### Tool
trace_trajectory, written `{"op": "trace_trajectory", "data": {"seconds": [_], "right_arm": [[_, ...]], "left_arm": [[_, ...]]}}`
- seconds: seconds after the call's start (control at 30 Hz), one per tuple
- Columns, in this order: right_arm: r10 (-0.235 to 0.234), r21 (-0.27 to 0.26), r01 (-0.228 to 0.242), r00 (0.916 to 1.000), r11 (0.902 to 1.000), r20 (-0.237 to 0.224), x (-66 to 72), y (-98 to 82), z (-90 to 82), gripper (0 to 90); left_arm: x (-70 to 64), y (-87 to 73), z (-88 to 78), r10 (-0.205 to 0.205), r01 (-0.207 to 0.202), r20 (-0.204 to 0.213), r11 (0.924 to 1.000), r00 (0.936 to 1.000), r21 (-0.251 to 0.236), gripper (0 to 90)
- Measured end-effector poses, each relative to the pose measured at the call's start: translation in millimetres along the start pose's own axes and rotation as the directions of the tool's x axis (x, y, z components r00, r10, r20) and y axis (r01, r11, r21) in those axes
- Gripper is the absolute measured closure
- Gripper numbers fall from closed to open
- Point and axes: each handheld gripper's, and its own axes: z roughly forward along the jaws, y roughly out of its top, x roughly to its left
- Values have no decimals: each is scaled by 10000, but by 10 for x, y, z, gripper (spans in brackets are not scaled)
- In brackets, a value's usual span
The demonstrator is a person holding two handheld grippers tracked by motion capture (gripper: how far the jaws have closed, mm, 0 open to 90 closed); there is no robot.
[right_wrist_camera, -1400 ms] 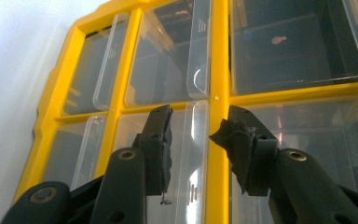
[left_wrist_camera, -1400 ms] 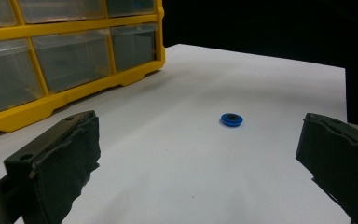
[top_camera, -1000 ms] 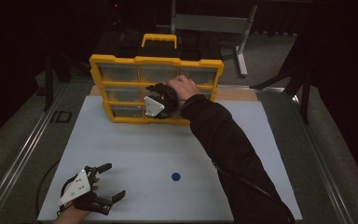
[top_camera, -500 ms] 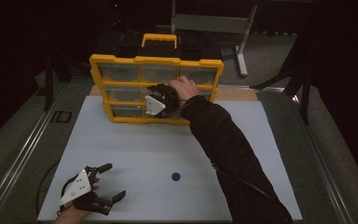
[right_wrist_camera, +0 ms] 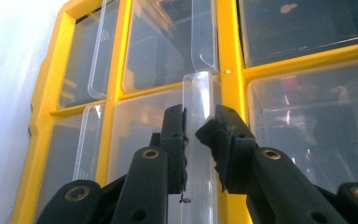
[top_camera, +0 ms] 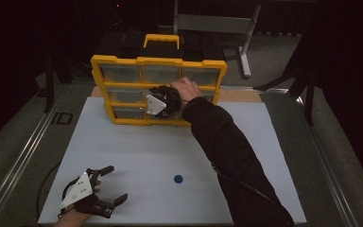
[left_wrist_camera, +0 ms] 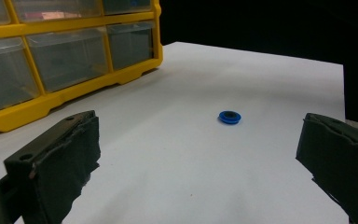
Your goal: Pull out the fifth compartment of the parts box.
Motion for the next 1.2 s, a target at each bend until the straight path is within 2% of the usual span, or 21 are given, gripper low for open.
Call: {"op": "trace_trajectory", "data": {"seconds": [0.23,0.4,0.53,0.9,1.2], "right_arm": [[343,-124,-346,9992,9993,-217,-19,4,-26,751],[344,-180,-348,9992,9992,-218,13,30,-73,750],[547,-344,-555,9982,9979,-239,46,47,-118,750],[438,-402,-458,9978,9981,-498,79,94,-221,751],[269,-545,-296,9984,9981,-496,146,148,-310,750]], "left_arm": [[4,-1,-2,16,-16,-10,10000,10000,-20,0],[1,0,-2,25,-25,-8,10000,10000,5,0],[0,0,1,25,-25,-1,10000,10000,-4,0],[1,1,0,-1,1,-1,10000,10000,3,0],[4,0,-2,-33,33,-19,10000,10000,-42,0]]}}
